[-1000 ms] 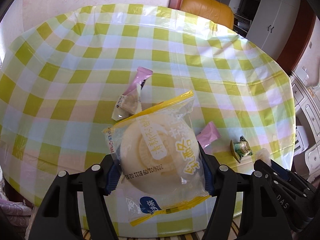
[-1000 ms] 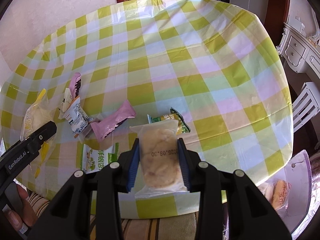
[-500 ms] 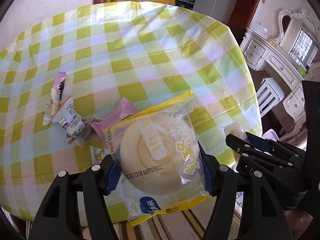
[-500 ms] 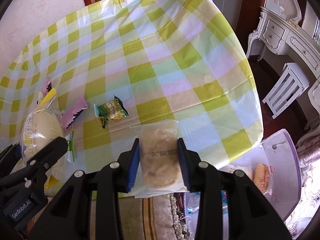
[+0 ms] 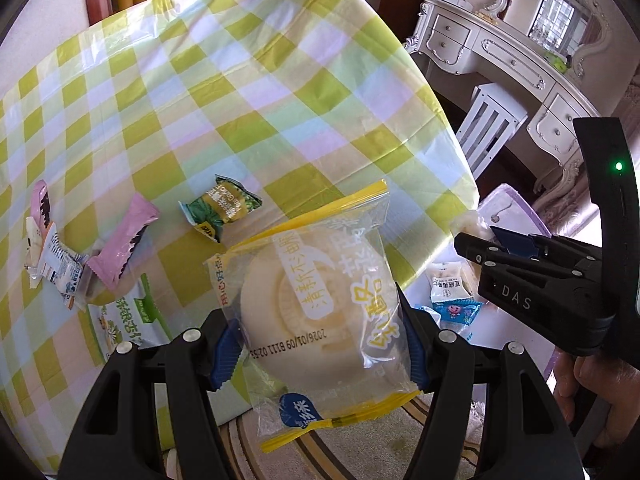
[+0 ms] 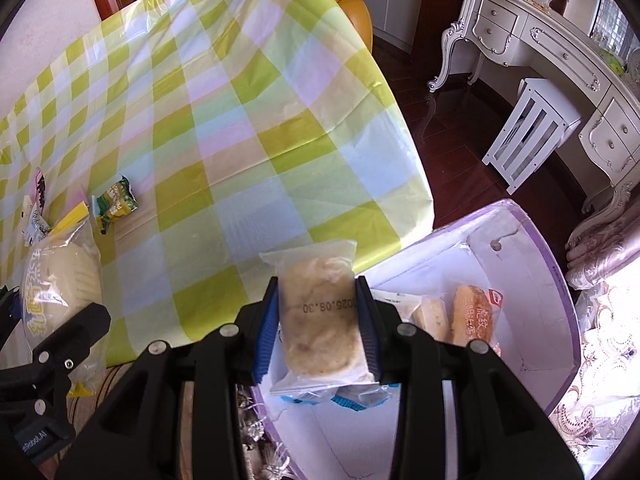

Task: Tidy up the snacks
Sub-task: 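Carry both bread bags to the white box and open both tools to release them, then move both tools back over the remaining snacks on the table, then grasp the green garlic-pea bag with the right tool while the left tool grasps a small white packet, then carry both packets into the white box and open both tools to release them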

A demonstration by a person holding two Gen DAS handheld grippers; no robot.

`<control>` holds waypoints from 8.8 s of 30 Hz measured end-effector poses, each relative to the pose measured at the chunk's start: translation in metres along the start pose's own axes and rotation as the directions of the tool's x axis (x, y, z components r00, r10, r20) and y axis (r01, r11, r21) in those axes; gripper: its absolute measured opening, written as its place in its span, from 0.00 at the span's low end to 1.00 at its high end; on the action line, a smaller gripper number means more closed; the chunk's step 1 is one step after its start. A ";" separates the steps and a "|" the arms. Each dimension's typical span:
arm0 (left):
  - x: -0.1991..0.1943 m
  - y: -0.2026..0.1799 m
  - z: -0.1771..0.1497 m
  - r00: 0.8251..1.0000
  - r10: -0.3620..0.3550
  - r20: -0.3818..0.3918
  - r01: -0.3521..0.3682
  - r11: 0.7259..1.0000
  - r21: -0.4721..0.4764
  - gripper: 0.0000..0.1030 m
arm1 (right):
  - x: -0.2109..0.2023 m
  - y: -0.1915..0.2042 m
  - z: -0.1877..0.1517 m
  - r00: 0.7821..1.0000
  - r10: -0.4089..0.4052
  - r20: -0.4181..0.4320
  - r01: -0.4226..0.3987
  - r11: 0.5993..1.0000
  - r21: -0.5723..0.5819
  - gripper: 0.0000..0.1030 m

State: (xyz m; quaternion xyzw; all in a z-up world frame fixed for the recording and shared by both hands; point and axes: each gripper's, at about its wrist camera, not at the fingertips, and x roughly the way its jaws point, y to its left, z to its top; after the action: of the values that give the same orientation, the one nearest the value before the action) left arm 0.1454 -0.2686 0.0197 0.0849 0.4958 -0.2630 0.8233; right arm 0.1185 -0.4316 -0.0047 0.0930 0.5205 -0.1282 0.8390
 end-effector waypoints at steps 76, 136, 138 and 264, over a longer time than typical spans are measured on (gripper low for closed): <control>0.079 -0.146 -0.008 0.921 -0.197 -0.336 0.327 0.859 0.393 0.89 | 0.074 -0.143 -0.046 0.985 -0.046 -0.167 0.083 0.972 0.221 0.36; -0.078 0.193 -0.018 0.905 0.271 0.329 -0.188 0.946 -0.263 0.89 | -0.026 0.154 0.026 0.957 0.095 0.274 -0.092 0.996 -0.021 0.76; -0.077 0.199 -0.020 0.906 0.271 0.324 -0.182 0.943 -0.278 0.89 | -0.024 0.157 0.025 0.958 0.099 0.270 -0.096 0.995 -0.024 0.76; -0.031 0.158 -0.015 0.974 -0.097 0.205 0.188 0.854 -0.485 0.33 | 0.009 0.131 0.049 0.975 0.204 0.090 -0.177 0.954 -0.242 0.43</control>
State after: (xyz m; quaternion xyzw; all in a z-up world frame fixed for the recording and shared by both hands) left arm 0.2045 -0.1182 0.0198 -0.1920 0.4783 -0.1921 0.8351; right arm 0.2044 -0.3218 0.0118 0.0365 0.4716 0.0102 0.8810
